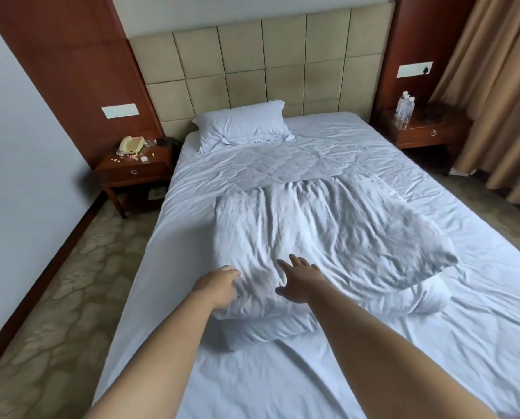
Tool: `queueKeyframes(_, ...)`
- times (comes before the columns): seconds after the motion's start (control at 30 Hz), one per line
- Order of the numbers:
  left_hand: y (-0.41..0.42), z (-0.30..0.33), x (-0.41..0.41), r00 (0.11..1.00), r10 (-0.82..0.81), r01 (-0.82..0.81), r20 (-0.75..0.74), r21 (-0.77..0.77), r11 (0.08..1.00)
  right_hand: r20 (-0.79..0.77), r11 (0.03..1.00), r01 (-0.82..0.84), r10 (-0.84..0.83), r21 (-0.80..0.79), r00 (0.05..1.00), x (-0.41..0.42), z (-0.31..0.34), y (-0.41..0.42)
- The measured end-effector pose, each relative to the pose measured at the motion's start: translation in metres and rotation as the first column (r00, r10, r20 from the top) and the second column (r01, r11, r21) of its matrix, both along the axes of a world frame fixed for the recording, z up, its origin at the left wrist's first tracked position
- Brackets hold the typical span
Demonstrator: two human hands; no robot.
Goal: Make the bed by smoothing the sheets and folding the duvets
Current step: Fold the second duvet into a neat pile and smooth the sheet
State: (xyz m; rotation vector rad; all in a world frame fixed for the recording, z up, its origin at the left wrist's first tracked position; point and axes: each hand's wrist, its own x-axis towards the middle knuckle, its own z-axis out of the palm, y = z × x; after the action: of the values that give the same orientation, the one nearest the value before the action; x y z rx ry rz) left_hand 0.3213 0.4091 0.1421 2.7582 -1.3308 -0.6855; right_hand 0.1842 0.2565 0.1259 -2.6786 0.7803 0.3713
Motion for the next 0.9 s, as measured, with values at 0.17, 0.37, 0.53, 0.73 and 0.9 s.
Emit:
queueKeyframes(0.17,0.049,0.016,0.044,0.998,-0.064,0.064,0.004,-0.059,0.996,0.01,0.996,0.064,-0.064,-0.069,0.998,0.051,0.016,0.068)
queueKeyframes(0.37,0.104,0.022,0.111,0.991,-0.135,0.135,-0.018,0.019,0.991,0.028,0.983,0.134,-0.132,-0.127,0.991,0.107,0.033,0.142)
queueKeyframes(0.53,0.109,0.023,0.153,0.981,-0.19,0.192,-0.027,0.069,0.979,-0.04,0.984,0.13,-0.135,-0.119,0.99,0.145,0.033,0.152)
queueKeyframes(0.73,0.089,0.03,0.201,0.969,-0.247,0.242,0.002,0.196,0.95,-0.047,0.983,0.162,-0.166,-0.081,0.985,0.215,0.011,0.125)
queueKeyframes(0.9,0.057,0.022,0.25,0.963,-0.269,0.258,0.012,0.235,0.937,-0.067,0.966,0.246,-0.251,-0.077,0.966,0.25,-0.008,0.095)
